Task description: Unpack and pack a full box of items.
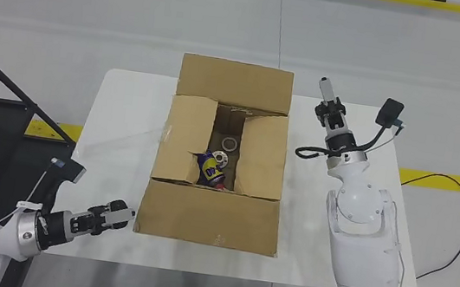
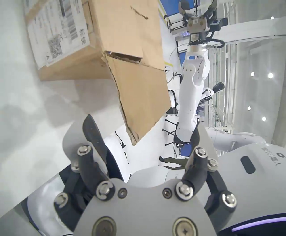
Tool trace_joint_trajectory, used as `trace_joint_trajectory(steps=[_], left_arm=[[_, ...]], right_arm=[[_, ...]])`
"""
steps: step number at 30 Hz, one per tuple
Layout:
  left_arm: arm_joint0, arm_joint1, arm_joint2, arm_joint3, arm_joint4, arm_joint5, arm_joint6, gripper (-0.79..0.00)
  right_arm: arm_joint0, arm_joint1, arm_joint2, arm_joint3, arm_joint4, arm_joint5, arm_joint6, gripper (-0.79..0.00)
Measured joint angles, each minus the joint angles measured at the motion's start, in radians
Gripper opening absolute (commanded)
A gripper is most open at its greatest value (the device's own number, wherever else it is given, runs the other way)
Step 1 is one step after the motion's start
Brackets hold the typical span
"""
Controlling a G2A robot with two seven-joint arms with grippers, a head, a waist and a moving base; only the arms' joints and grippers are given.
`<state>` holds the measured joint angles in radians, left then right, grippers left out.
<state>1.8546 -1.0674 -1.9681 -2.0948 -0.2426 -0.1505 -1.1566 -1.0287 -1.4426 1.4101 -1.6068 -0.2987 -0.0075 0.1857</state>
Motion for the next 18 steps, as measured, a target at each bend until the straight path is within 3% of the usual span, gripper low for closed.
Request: trace_joint_trajectory(steps=[9,13,18], left_arm=[[-0.004,0.002,0.020,0.008,-0.037,-0.001,-0.019,0.000],[-0.016,0.006,0.032,0.035,0.014,-0.018,-0.016,0.000],[-0.026,0.007,0.069,0.081,-0.080,-0.036,-0.025,0.000]], right_arm=[[0.000,0.000,-0.006,0.019,0.012,-0.014,0.022,0.000],[0.032,-0.001,-0.005,0.053,0.102,-0.020,0.069,0.000],[0.073,0.001,0.000,0.108,0.143,-0.039,0.106,0.000]])
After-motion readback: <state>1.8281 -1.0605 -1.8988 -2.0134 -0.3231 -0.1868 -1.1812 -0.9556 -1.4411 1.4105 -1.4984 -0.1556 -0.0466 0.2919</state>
